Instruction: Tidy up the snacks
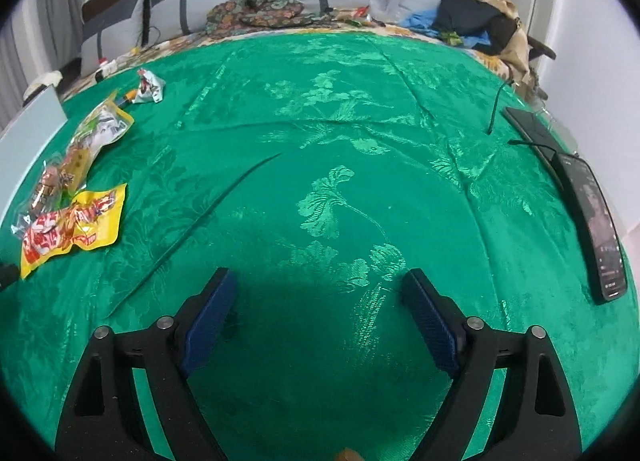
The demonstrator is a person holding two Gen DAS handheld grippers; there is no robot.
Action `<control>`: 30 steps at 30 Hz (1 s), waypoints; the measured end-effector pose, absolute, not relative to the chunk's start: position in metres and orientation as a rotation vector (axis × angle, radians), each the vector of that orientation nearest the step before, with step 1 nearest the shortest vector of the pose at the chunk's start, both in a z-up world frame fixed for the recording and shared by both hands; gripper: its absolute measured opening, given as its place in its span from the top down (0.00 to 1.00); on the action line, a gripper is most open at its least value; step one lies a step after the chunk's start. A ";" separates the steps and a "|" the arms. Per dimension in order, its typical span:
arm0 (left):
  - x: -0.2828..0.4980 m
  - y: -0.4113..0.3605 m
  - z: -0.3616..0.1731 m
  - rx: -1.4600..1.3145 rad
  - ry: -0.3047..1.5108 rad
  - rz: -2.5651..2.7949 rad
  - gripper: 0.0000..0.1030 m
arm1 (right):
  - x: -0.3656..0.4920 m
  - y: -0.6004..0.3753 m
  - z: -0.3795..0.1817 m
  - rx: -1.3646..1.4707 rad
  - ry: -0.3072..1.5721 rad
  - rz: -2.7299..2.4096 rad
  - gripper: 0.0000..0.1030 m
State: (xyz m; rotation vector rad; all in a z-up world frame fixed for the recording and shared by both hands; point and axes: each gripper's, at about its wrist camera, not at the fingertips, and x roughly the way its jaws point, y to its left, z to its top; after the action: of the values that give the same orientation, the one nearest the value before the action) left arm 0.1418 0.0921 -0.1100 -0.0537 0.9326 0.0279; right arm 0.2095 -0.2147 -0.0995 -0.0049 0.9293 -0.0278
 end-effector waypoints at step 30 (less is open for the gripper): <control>0.142 0.089 -0.111 -0.031 0.939 0.039 0.00 | 0.209 -0.216 -0.101 -0.003 0.931 -0.034 0.12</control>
State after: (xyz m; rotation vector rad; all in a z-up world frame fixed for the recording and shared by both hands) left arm 0.1417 0.0886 -0.1109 -0.0310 0.9395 0.0385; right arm 0.2089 -0.2156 -0.1013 -0.0027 0.9309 -0.0344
